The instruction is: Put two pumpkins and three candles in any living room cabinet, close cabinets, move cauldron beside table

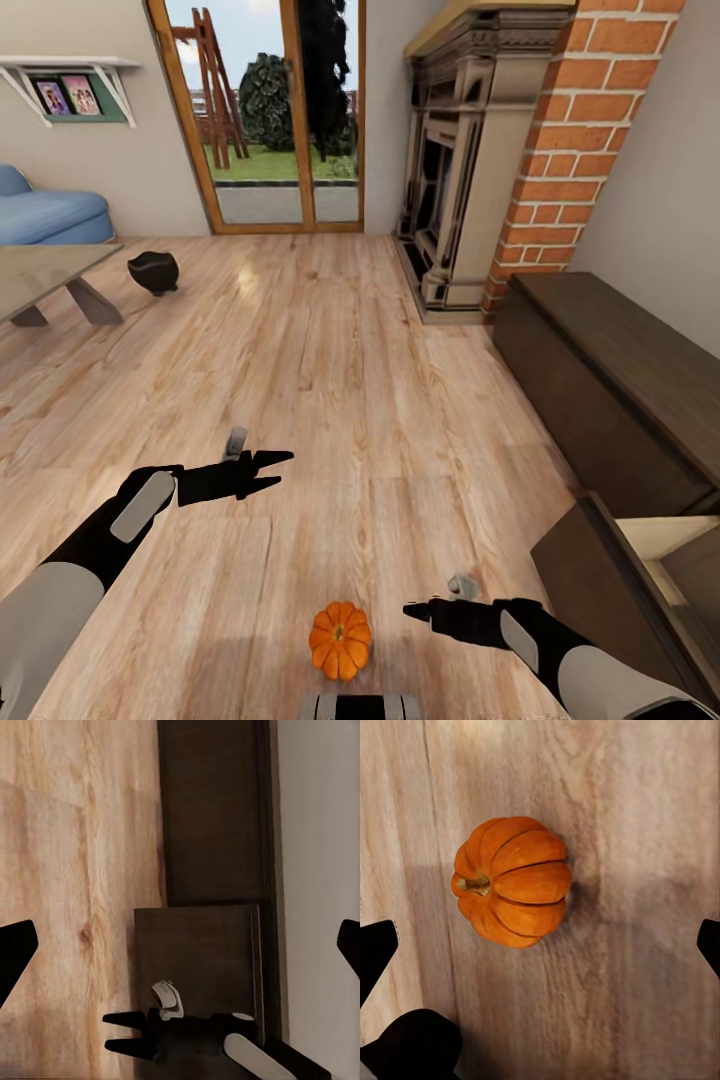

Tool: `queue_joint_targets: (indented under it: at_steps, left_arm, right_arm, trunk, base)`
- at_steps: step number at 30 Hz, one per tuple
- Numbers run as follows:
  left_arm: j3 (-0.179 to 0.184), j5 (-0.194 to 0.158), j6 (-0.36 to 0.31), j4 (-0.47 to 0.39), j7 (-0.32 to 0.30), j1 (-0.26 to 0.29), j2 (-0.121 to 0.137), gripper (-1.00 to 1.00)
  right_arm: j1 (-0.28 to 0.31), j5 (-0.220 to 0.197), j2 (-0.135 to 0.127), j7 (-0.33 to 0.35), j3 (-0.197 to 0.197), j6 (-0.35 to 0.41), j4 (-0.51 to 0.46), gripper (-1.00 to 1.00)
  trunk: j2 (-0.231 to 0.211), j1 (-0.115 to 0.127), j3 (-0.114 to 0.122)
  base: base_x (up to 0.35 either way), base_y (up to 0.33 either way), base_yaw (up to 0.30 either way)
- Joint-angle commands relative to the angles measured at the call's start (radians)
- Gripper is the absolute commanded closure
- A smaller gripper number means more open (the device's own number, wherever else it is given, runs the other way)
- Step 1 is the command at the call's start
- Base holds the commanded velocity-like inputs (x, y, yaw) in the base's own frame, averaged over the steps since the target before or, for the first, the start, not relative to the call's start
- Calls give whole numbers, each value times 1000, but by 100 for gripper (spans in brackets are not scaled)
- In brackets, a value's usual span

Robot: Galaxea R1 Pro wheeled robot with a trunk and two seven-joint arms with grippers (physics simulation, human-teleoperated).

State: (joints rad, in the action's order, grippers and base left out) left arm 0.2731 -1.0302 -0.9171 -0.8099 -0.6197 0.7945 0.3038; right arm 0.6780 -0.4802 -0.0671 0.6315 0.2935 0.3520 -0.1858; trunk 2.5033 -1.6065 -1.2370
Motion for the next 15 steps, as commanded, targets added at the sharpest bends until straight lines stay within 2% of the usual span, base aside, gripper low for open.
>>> queue_joint_targets:
  at_steps: [1, 15]
  left_arm:
    - [0, -1, 0, 0, 0, 0, 0, -100]
    - [0, -1, 0, 0, 0, 0, 0, -100]
  right_arm:
    - [0, 0, -1, 1, 0, 11, -1, -100]
    - [5, 10, 3, 5, 4, 30, -17, -100]
  trunk:
    - [0, 0, -4]
    - [4, -7, -58]
  base:
    - [0, 0, 0]
    - [0, 0, 0]
